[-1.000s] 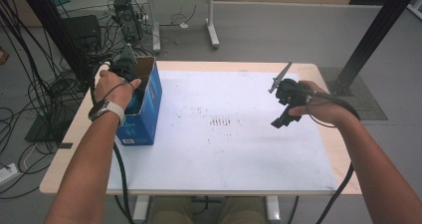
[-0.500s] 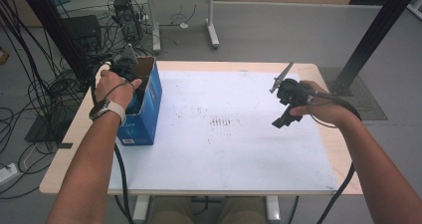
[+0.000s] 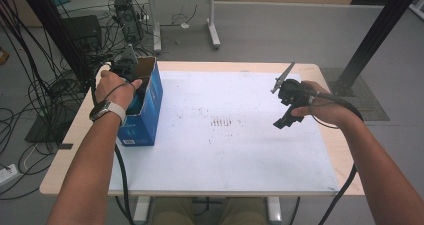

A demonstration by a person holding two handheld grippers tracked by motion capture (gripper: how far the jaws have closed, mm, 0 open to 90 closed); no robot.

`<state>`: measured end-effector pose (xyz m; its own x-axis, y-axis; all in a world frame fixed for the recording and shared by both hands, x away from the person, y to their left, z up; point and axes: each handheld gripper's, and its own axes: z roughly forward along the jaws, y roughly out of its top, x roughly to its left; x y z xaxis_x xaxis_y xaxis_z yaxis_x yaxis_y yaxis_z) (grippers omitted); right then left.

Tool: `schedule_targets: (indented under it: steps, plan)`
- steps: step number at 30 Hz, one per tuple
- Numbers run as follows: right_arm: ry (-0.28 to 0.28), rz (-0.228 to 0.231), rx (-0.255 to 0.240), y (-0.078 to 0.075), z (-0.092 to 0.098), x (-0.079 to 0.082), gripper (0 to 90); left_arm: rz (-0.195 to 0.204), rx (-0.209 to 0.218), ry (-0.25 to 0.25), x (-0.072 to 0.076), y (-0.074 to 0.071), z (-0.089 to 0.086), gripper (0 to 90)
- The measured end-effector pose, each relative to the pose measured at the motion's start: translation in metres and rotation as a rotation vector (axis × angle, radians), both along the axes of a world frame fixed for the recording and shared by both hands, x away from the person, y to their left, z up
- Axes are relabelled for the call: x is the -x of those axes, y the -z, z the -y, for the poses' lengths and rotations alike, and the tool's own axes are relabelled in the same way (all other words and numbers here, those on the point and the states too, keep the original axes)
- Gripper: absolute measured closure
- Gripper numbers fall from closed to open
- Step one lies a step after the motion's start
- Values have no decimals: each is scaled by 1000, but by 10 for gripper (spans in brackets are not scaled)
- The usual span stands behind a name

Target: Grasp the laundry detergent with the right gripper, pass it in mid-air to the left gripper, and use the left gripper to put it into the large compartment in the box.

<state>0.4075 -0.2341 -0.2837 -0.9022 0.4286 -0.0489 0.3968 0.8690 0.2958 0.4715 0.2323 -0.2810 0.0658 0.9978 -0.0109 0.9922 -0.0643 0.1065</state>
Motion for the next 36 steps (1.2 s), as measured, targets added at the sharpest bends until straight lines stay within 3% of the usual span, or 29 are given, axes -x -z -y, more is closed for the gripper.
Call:
schedule_targets:
  steps: [36]
  plan:
    - [-3,1,4,-1,-3,0,82,4,9,-1,0,0,-2,378]
